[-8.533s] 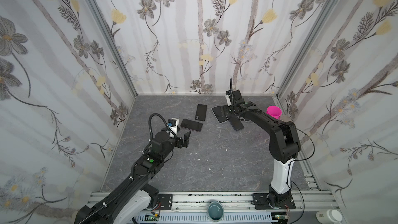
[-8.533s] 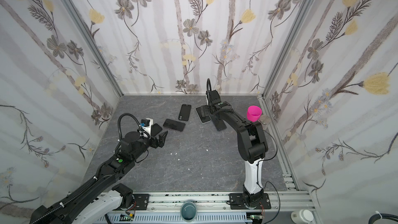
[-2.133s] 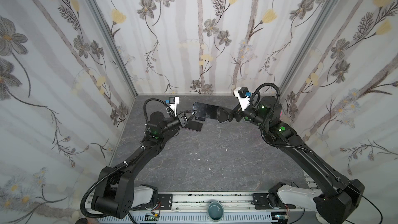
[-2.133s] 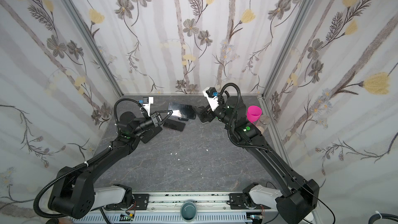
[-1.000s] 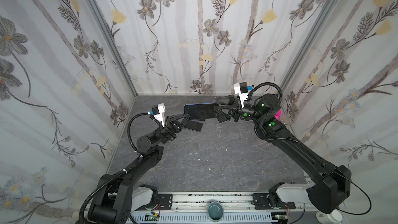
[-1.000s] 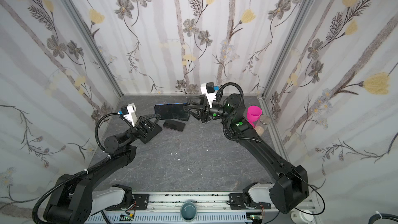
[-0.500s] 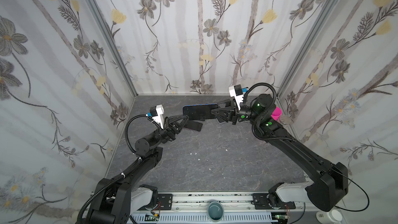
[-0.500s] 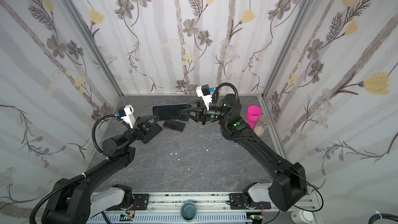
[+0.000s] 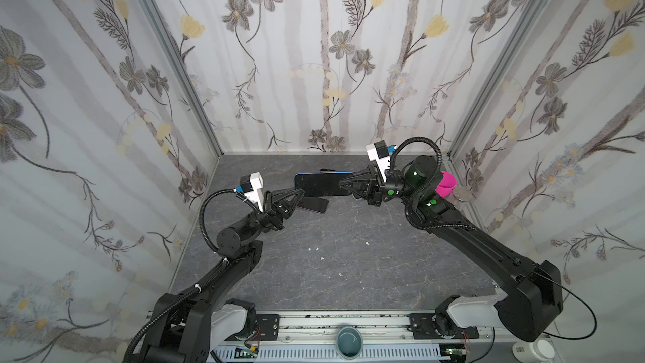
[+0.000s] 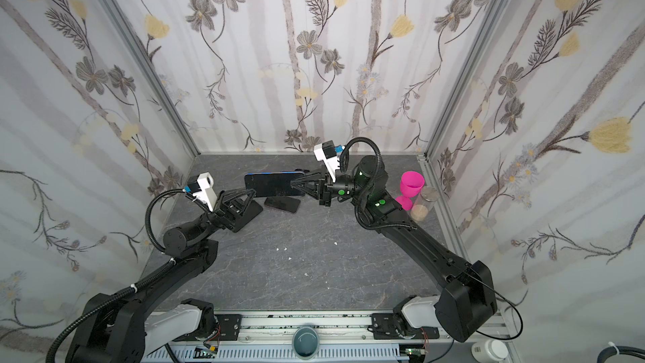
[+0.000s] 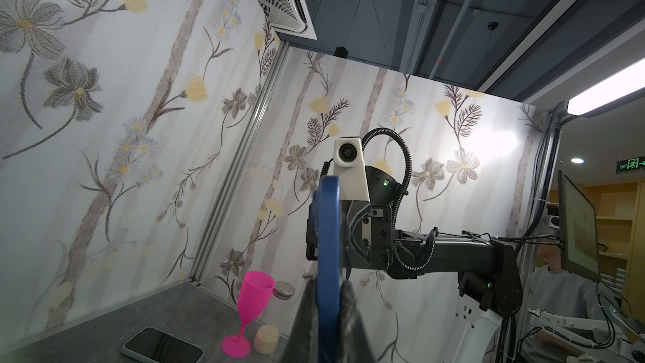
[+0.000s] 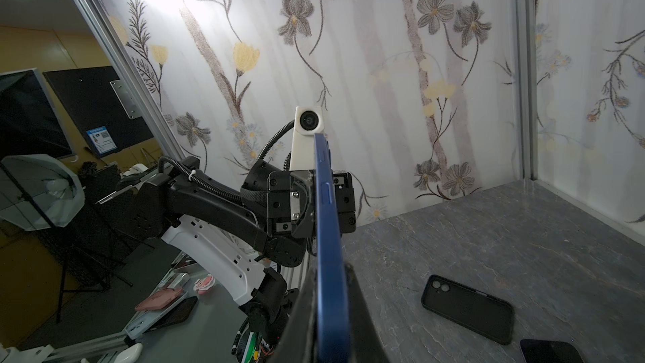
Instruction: Put the phone into the phone case
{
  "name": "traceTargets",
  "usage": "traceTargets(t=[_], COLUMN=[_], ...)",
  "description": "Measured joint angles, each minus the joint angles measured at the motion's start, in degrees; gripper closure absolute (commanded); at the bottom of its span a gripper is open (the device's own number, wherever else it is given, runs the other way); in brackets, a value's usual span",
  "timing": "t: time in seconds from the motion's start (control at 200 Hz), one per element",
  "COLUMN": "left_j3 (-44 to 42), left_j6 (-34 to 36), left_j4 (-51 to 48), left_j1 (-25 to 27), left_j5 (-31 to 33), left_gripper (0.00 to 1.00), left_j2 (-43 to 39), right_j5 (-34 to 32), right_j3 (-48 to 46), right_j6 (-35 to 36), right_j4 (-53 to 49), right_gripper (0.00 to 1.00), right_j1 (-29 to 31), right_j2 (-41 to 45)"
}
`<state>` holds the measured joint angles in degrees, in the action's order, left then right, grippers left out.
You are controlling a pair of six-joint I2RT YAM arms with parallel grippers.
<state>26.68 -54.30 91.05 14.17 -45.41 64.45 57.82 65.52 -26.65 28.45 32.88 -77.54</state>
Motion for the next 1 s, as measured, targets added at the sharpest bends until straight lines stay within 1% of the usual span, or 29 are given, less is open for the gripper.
traceTargets(t=[0.185,0.22,0.24,0.25,0.29,0.34,0.36,0.45,0.53,0.624,0.699,0.779,0.864,0.924,0.999], left_j3=[-0.2,-0.3,-0.3,-0.3,-0.3,-0.3,-0.3,-0.3,-0.1,1.4,3.4,6.7,10.6,12.4,14.2], left_j6=[0.3,0.6,0.8,1.0,2.3,3.4,3.8,7.1,11.6,16.7,20.1,22.9,24.4,24.6,24.8], left_j4=[0.1,0.1,0.1,0.0,-0.5,-1.6,-2.1,-7.0,-14.2,-25.9,-35.6,-46.8,-58.2,-64.7,-71.1], left_j1=[-0.1,-0.2,-0.3,-0.3,-0.5,-0.8,-0.9,-0.9,-0.9,-0.9,-1.0,-1.0,-1.0,-1.1,-1.1], left_j5=[0.4,0.5,0.5,0.5,0.9,2.8,3.5,7.1,11.3,18.8,25.4,33.2,40.2,42.7,43.6], left_gripper=[1.0,0.83,0.69,0.64,0.55,0.41,0.38,0.36,0.34,0.34,0.34,0.35,0.34,0.34,0.34], left_j2=[-0.3,-0.6,-0.8,-1.0,-1.6,-2.6,-3.1,-5.8,-8.8,-11.9,-12.3,-9.9,-4.6,-0.9,3.5], right_j5=[0.2,0.1,-0.1,-0.1,-0.1,-1.3,-2.1,-6.5,-10.3,-14.9,-18.8,-22.5,-24.9,-26.1,-27.1], right_j3=[0.0,0.0,0.0,0.0,0.0,0.0,0.0,0.0,0.0,0.0,0.0,-0.1,-0.2,-0.2,-0.2], right_j6=[-0.3,-0.2,-0.2,-0.2,0.2,0.7,0.9,2.3,4.0,5.8,7.0,7.8,8.6,9.0,9.6], right_j4=[0.0,0.0,0.0,-0.1,-0.2,-1.5,-1.8,-4.4,-6.7,-8.8,-10.5,-12.2,-13.4,-14.2,-14.9], right_gripper=[1.0,1.0,1.0,1.0,1.0,1.0,1.0,1.0,1.0,1.0,1.0,1.0,1.0,1.0,1.0], right_j1=[0.0,0.0,0.1,0.1,0.2,0.1,0.0,-0.1,-0.1,-0.2,-0.6,-0.8,-1.2,-1.4,-1.7], right_j2=[0.1,0.2,0.3,0.3,0.5,1.0,1.1,1.9,3.0,3.8,4.2,4.3,4.3,4.3,4.3])
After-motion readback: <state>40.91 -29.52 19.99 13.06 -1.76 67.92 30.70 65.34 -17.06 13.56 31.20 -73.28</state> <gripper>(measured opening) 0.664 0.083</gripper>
